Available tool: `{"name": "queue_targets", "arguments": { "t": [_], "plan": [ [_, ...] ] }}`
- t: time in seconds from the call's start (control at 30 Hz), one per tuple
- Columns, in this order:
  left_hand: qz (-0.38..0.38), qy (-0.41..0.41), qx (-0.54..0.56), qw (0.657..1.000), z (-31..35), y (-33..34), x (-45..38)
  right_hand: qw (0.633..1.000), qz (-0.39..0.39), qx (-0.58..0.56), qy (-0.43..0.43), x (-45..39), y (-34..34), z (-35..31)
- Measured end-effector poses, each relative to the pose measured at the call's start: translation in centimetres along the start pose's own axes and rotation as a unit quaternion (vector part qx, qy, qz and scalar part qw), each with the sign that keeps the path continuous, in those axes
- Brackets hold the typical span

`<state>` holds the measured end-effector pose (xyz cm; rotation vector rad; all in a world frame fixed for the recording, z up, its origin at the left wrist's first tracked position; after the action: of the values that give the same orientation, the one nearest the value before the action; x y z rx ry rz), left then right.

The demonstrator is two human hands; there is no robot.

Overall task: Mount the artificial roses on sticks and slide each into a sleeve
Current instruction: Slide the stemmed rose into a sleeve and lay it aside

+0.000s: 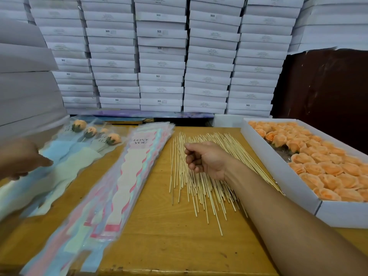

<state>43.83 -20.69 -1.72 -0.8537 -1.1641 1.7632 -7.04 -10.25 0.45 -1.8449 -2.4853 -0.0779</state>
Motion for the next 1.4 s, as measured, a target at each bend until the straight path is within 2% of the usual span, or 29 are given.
{"name": "queue_targets", "arguments": {
  "t": [0.1, 0.17, 0.3, 0.37, 0.47, 0.6, 0.73, 0.93, 1.13, 1.23, 1.3, 1.4],
  "plan": [
    [0.051, 0.013, -0.025, 0.998, 3.1, -2.4, 3.9, 0.999, 0.034, -0.013, -0.016, 0.0, -0.5, -0.2],
    [0.093, 0.068, -0.083, 0.990, 6.4, -4.2, 7.0, 0.998, 0.053, -0.019, -0.022, 0.0, -0.8, -0.4],
    [0.077, 0.160, -0.098, 0.979, 10.9, -3.9, 11.2, 0.997, 0.064, -0.023, -0.022, 0.1, -1.1, -0.5],
    [0.066, 0.187, -0.085, 0.977, 13.0, -2.9, 12.8, 0.998, 0.061, -0.018, -0.020, 0.1, -1.0, -0.4],
    [0.070, 0.211, 0.000, 0.975, 16.6, -2.2, 15.4, 0.998, 0.057, -0.014, -0.019, 0.1, -0.8, -0.4],
    [0.047, 0.256, 0.065, 0.963, 22.5, -0.5, 19.0, 0.996, 0.081, -0.021, -0.026, 0.1, -1.2, -0.5],
    [0.013, 0.261, 0.119, 0.958, 27.5, 2.4, 21.9, 0.988, 0.147, -0.018, -0.044, -0.1, -2.2, -0.6],
    [-0.021, 0.223, 0.183, 0.957, 32.9, 7.3, 25.5, 0.965, 0.249, -0.009, -0.076, -0.2, -3.8, -0.6],
    [0.041, 0.225, 0.224, 0.947, 34.4, 8.3, 27.0, 0.958, 0.272, 0.019, -0.085, -0.3, -4.6, -0.7],
    [0.077, 0.237, 0.220, 0.943, 34.2, 7.9, 27.6, 0.957, 0.269, 0.068, -0.088, -0.5, -4.7, -0.5],
    [0.076, 0.246, 0.212, 0.943, 34.0, 8.0, 28.1, 0.947, 0.265, 0.157, -0.094, -0.5, -4.7, -0.9],
    [0.062, 0.271, 0.193, 0.941, 34.3, 8.4, 28.9, 0.889, 0.271, 0.354, -0.100, -0.1, -5.0, -1.9]
  ]
}}
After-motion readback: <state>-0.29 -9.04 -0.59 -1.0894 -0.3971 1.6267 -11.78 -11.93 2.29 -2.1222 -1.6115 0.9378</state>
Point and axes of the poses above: each hand's wrist, its own x-axis away from the middle knuckle, its own y-axis out of the palm, z = x × y, the point moved 5 cm from there along -x, towards the middle knuckle, and after that the axes turned 1 degree about z, right-handed, at the moved point
